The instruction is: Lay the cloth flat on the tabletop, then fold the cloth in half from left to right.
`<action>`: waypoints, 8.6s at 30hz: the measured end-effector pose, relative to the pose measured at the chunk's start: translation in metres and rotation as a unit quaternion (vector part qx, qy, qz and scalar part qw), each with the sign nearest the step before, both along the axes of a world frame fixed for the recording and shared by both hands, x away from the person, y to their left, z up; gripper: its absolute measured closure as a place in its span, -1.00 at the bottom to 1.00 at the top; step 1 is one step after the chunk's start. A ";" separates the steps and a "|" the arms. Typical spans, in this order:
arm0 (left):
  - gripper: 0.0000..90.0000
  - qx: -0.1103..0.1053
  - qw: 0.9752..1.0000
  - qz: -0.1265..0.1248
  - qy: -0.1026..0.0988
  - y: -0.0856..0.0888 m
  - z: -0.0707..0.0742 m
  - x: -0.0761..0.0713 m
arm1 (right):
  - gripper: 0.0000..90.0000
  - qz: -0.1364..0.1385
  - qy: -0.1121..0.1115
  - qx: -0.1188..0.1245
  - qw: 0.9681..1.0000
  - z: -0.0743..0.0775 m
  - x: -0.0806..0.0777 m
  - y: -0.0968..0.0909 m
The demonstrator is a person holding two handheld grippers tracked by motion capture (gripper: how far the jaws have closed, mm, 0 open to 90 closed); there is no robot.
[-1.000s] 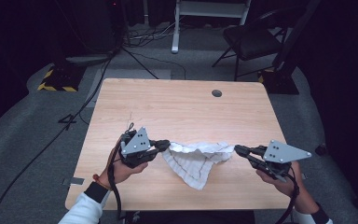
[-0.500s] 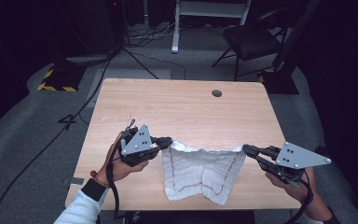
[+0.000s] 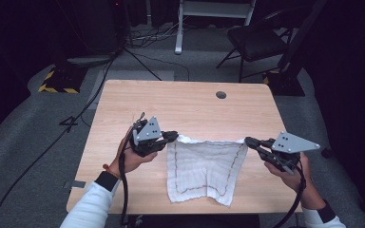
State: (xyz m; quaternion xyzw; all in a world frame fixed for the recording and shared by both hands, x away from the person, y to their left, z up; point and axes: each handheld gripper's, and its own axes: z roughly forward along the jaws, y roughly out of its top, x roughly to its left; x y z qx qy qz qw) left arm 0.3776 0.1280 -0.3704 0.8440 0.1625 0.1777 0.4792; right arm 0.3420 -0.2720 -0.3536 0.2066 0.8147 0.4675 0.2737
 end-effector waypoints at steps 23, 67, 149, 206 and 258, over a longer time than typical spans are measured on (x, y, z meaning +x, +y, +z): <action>0.89 -0.001 0.995 0.083 0.055 -0.013 -0.041 0.096 | 0.95 -0.050 0.048 -0.021 0.997 -0.037 0.110 0.011; -0.34 0.082 0.979 0.165 0.086 -0.026 -0.077 0.126 | 0.09 -0.111 0.111 -0.052 0.986 -0.091 0.174 0.025; -0.49 0.086 0.985 0.090 0.119 0.008 -0.094 0.016 | -0.23 0.004 0.135 -0.085 0.987 -0.116 0.022 0.026; 0.30 0.069 0.965 0.182 0.176 -0.016 -0.124 0.156 | 0.58 0.176 0.149 -0.126 0.965 -0.139 0.008 0.205; 0.88 0.020 0.974 0.175 0.142 0.001 -0.073 0.138 | 0.89 0.157 0.078 -0.065 0.982 -0.094 -0.001 0.155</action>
